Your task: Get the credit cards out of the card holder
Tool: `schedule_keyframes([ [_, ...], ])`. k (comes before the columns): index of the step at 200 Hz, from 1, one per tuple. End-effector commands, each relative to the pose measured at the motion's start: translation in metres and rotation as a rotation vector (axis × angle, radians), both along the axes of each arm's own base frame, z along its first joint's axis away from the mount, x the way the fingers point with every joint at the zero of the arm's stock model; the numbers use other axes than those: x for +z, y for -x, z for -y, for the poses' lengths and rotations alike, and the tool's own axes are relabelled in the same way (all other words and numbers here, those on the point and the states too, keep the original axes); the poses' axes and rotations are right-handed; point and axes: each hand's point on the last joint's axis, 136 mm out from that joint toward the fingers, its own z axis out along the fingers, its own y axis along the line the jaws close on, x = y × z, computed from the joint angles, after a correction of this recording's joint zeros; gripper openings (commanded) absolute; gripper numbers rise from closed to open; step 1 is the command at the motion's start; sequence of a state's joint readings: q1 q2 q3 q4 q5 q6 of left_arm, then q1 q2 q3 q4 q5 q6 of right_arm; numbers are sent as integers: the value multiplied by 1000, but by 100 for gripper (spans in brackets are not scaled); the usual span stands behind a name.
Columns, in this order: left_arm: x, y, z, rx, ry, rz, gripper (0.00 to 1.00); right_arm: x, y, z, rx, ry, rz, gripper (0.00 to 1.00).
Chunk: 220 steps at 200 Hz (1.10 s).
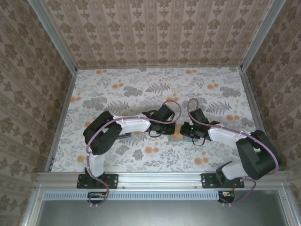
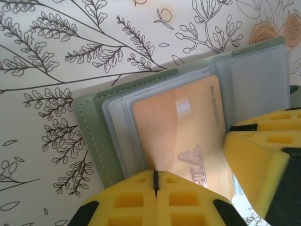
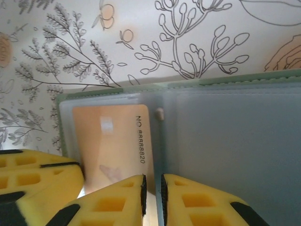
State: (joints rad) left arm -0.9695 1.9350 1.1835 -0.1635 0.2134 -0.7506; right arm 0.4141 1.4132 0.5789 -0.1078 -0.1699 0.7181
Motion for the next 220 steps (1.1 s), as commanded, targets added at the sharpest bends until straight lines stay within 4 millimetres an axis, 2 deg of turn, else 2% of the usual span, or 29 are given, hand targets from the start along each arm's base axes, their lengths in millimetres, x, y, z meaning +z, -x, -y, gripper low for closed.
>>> schedule_keyframes([
  [1,-16,10,-8,7,-67,-46,0,4,-5,-3,-3,-24,-3,21],
  [33,-19,11,-9,9,-74,-52,0,0,-2,0,-10,-35,-18,22],
  [70,-18,12,-7,4,-77,-57,0,1,-2,-8,1,-111,-19,22],
  [134,-18,13,-6,-2,-83,-57,0,-2,0,-7,-1,-126,-31,19],
  [190,-18,13,-7,-5,-89,-61,0,-17,8,7,-42,-51,-89,23],
  [220,-19,14,-7,-8,-94,-63,0,-14,9,6,-36,-64,-81,22],
])
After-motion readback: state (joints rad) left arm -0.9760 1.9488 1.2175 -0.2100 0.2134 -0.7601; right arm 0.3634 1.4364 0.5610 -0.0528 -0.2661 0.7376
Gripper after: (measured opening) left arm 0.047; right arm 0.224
